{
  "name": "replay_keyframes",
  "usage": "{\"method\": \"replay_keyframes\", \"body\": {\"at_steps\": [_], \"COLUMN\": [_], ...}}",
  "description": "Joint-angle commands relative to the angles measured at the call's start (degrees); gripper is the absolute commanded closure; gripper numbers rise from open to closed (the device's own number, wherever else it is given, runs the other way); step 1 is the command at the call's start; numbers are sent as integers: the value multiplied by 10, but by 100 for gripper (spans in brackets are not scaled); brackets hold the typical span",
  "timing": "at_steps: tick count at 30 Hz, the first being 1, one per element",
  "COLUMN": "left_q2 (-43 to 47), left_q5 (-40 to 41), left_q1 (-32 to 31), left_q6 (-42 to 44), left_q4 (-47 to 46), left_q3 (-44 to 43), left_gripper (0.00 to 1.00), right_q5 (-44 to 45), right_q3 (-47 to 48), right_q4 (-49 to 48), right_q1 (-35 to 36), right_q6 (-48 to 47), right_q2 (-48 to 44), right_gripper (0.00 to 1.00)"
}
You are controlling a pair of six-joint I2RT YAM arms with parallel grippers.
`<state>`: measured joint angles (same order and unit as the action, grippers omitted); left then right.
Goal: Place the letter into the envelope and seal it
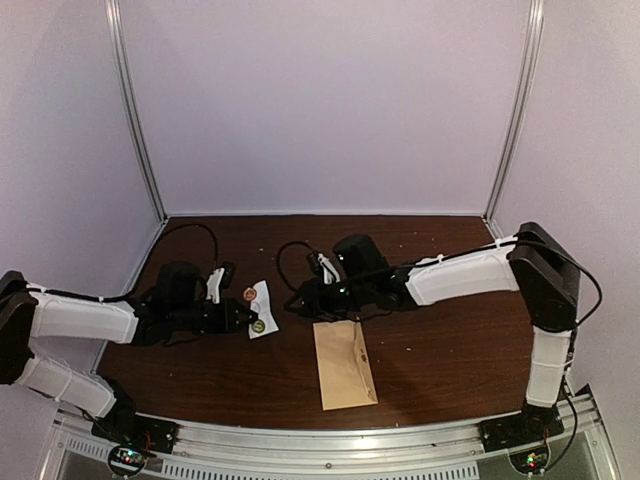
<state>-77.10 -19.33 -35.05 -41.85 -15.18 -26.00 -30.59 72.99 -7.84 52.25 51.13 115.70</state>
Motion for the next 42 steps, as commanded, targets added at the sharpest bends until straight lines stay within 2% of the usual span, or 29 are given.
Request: {"method": "replay_keyframes", "body": {"at_steps": [1,8,15,19,24,27,34,42], "left_q2": [89,169,164,146,129,126,120,110], "left_q5": [-45,-107,-147,-140,-125,-112,-92,-89], "left_q1": [-11,-23,-68,-97,-116,-122,-136,-149], "left_q6": [31,36,38,48,49,50,50,54], "left_q4": [-12,29,49,69,75,79,87,87], "left_q3": [-1,-42,-117,-156,-172,-175,-184,-197], "left_gripper": [98,95,94,94,94,94,95,95], "right_q5": [12,6,14,18,27,40,83,68], "right_q3": [-51,-109,-93,-80,-87,-96,-114,-114], "right_q4": [-14,-44,-32,-29,-37,-32,-21,-32], "right_q1": [-5,4,38,58,66,67,67,67], "right_q6": [-42,-59,-97,-105,-100,-97,-100,-92], "right_q2": [-117,-248,-271,-267,-279,-292,-324,-317], "right_gripper": [51,34,31,38,58,60,58,75]}}
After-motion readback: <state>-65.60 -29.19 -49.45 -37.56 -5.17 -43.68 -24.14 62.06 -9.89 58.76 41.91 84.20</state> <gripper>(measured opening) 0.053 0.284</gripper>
